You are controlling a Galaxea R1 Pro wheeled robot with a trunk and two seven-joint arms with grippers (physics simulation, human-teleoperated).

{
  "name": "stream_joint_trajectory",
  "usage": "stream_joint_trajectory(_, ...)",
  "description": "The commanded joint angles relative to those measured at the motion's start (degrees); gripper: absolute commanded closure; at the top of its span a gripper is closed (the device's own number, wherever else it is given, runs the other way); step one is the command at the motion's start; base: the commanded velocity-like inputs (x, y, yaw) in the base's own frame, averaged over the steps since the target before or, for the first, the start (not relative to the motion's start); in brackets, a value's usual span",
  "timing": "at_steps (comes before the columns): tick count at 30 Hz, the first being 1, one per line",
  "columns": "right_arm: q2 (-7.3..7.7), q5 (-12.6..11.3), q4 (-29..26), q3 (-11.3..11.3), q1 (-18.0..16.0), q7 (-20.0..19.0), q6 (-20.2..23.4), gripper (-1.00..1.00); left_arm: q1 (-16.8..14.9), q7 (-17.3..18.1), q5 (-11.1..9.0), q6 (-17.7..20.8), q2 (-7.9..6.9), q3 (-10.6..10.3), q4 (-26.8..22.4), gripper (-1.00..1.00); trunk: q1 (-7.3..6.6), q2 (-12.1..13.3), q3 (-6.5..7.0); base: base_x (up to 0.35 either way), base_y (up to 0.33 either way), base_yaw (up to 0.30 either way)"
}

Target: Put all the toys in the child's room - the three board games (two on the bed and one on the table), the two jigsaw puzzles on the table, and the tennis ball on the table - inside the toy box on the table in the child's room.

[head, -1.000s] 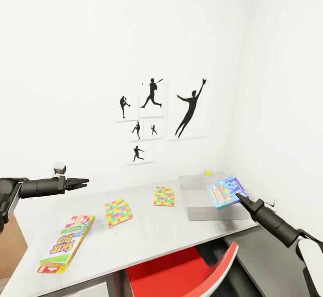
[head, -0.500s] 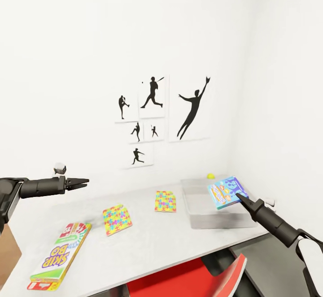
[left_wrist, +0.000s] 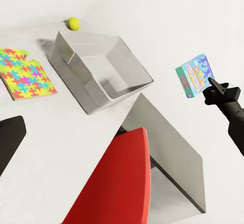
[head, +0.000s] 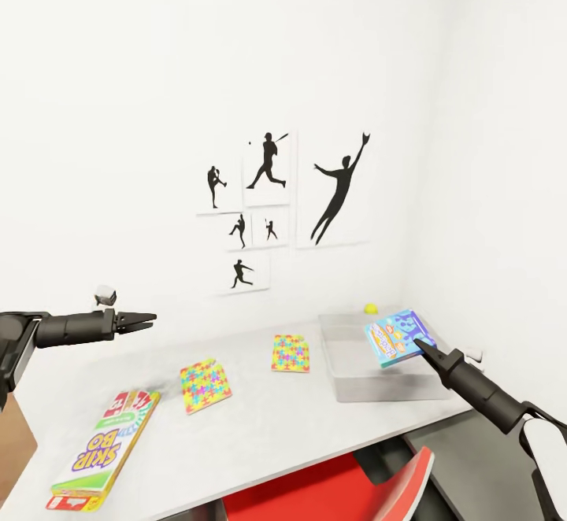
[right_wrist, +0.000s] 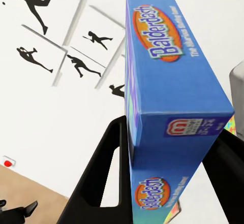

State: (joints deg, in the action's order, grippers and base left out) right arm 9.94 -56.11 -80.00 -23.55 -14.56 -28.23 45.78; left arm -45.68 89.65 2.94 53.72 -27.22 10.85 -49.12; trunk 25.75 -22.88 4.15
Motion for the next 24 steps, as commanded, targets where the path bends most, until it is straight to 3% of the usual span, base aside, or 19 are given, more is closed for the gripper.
stream_joint_trajectory(1,-0.01,0.0,0.0,-0.1,0.0,-0.2,0.4,1.0,0.0,0.4,0.3,0.6,0.03,0.1,0.0,-1.0,0.03,0.0,-0.03,0.158,0.0,0.0)
stream_joint_trajectory(24,-0.01,0.0,0.0,-0.1,0.0,-0.2,0.4,1.0,0.0,0.4,0.4,0.6,0.06,0.1,0.0,-1.0,0.03,0.0,-0.16,0.159,-0.006,0.0)
